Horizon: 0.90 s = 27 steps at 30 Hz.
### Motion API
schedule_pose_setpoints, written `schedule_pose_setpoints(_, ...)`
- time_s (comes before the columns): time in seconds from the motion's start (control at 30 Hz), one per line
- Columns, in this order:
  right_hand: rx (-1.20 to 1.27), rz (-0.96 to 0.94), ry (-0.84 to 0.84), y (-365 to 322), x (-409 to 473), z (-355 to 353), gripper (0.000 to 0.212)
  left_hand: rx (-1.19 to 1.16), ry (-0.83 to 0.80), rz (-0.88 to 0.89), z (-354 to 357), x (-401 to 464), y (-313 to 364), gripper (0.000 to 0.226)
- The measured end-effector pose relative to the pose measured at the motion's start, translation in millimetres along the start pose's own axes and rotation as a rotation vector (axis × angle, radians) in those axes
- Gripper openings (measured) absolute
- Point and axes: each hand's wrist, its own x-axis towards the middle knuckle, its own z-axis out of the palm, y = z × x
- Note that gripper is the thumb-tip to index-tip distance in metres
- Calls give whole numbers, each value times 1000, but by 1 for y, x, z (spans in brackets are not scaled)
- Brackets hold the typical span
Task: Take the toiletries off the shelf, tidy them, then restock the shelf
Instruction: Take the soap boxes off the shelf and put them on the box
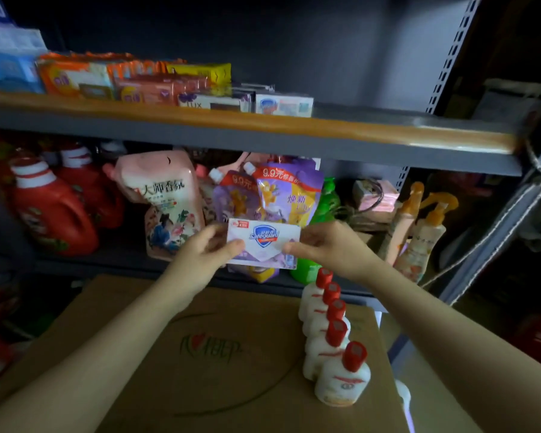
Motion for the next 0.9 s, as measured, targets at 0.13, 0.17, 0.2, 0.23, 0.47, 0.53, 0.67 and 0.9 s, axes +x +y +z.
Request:
schedule_pose_setpoints(0.13,-3,69,145,7,1,7,34,98,-59,-417,8,-8,-37,7)
schedule_pose_setpoints(0.17,8,84,143,8,0,9,29,117,-59,-500,11,-11,-46,12)
schedule_pose_setpoints(0.2,1,97,125,10,-1,10,24,132,-50,-570,14,-14,-54,16)
schedule_pose_setpoints(0.23,-10,103,101,13,-3,12,19,142,-38,-620,17,-15,-61,20)
schedule_pose_setpoints(0.47,28,117,38,17,-12,4,5,187,10,-682,40,-9,-91,22)
schedule_pose_setpoints(0.53,31,104,29,15,-14,2,4,319,-49,-566,43,-7,-94,20)
schedule_pose_setpoints(0.67,41,62,27,6,-10,-6,5,656,-236,-383,39,-3,-83,22)
schedule_pose_setpoints(0.9,78,-81,190,-32,27,-47,8,768,97,392,12,35,36,29)
